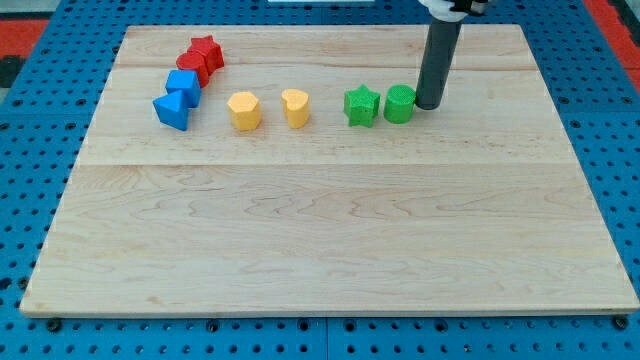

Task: Move green circle and green star closer to yellow heart

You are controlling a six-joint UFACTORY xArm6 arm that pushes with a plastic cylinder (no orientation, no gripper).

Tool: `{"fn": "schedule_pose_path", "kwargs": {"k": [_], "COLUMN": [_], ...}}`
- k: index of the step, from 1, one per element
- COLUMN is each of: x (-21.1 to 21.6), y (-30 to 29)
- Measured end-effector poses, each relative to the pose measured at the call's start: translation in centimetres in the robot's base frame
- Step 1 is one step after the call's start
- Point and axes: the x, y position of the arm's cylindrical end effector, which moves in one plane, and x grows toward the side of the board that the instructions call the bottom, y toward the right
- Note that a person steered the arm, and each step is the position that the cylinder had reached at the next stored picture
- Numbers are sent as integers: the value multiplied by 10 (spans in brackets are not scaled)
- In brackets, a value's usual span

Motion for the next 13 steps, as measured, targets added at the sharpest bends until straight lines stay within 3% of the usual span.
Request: {"fn": "schedule_pose_path", "kwargs": {"k": [1, 3, 6, 7, 8, 9, 13], "x": [4, 4, -92, -36, 31, 25, 7], "y": [-45, -60, -96, -27, -51, -105, -130]}}
